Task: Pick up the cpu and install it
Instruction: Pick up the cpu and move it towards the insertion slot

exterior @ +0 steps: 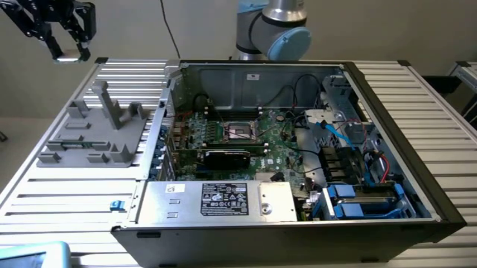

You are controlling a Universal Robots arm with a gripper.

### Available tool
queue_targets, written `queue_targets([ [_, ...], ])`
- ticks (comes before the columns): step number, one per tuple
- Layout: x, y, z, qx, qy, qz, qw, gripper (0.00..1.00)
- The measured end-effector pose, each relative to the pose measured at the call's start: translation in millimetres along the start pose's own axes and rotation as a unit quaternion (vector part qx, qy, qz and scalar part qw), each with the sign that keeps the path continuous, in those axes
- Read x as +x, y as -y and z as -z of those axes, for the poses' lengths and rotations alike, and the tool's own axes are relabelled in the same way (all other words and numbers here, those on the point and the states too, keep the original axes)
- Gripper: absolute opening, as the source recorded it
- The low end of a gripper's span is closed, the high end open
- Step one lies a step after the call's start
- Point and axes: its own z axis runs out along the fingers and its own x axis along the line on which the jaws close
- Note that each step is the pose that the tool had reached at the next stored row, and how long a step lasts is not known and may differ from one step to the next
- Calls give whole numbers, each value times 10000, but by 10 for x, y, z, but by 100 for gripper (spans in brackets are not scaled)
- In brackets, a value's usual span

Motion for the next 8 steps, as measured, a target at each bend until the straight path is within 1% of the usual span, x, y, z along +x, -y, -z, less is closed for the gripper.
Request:
queue_targets([
  [8,-360,27,80,0,-23,0,10000,56],
])
